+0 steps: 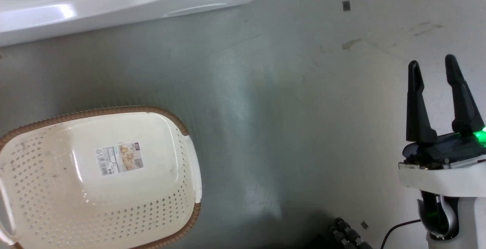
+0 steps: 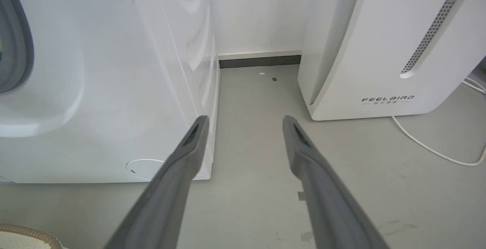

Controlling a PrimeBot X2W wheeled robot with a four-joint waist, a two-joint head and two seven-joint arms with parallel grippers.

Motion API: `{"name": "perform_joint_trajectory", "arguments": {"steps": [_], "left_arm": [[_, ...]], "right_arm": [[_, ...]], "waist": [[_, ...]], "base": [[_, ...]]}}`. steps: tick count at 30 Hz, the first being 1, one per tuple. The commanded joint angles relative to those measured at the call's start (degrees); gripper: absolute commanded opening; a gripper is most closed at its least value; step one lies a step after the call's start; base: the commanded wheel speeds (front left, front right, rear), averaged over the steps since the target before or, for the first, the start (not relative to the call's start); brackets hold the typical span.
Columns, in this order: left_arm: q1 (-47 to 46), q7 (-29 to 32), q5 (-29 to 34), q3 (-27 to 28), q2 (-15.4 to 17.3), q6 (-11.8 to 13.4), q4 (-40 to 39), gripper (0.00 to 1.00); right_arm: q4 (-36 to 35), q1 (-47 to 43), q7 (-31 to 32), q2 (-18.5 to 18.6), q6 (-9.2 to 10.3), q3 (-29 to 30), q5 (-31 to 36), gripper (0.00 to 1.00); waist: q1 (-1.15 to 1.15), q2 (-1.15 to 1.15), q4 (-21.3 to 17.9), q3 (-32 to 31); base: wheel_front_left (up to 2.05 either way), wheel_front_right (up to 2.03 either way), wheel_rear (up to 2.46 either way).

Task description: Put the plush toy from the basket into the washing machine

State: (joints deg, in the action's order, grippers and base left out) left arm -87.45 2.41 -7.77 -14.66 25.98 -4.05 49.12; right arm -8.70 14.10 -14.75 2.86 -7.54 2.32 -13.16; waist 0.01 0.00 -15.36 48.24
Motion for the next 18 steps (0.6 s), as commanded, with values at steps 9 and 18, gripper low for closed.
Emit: {"name": "perform_joint_trajectory", "arguments": {"steps": [9,18], "left_arm": [[6.75,-8.93,-1.03,-2.21,-3.2,-1.24,5.55,1.0],[18.97,-16.61,-4.0,-2.9,-8.02,-1.95,6.35,1.0]], "right_arm": [[0.93,0.41,-0.25,0.01,0.05,1.2,2.27,1.0],[2.66,-3.43,-0.25,0.01,0.05,2.15,5.54,1.0]], "waist": [[-0.01,0.0,3.33,-9.29],[-0.01,0.0,7.49,-22.53]], "base": [[0.0,0.0,0.0],[0.0,0.0,0.0]]}}
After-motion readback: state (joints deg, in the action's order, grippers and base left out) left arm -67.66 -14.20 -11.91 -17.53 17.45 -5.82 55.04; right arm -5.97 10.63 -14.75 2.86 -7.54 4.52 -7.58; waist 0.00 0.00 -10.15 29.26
